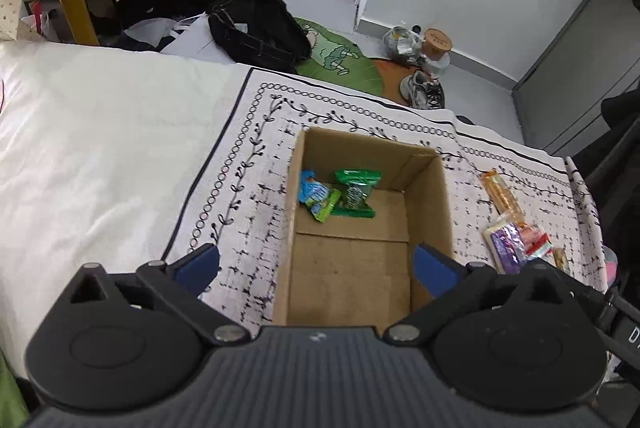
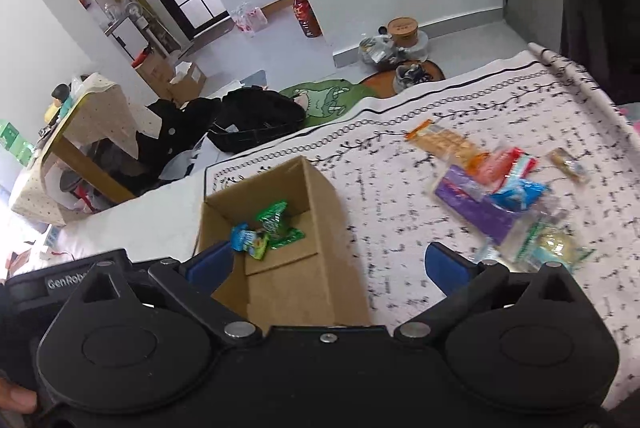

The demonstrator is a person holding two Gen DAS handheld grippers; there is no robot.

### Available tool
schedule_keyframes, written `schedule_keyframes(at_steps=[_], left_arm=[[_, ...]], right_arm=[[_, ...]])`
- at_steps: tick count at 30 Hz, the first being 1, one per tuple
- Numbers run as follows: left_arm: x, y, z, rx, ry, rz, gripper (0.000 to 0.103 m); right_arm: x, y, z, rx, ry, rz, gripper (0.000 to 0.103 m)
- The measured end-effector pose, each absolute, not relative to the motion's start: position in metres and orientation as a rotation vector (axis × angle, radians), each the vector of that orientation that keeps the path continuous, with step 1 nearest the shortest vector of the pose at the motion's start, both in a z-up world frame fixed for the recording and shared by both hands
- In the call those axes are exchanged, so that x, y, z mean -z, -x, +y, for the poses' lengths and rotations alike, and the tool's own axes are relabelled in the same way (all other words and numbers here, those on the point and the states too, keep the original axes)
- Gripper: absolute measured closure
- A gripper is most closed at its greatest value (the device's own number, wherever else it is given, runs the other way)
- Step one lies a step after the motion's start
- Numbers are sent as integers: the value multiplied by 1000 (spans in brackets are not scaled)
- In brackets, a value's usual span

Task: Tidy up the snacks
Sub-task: 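Move both tools back over the snack pile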

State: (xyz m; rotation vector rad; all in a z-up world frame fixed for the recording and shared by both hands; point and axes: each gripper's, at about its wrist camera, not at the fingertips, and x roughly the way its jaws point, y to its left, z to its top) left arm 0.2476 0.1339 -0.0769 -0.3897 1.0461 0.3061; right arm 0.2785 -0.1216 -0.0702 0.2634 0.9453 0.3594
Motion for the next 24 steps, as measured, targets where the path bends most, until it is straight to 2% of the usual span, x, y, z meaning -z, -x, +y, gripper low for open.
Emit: schedule_keyframes(at_steps=[24], left_arm=[[63, -229, 18, -182, 306, 1015, 0]], right_arm=[[86, -248, -261, -231, -361, 963, 0]])
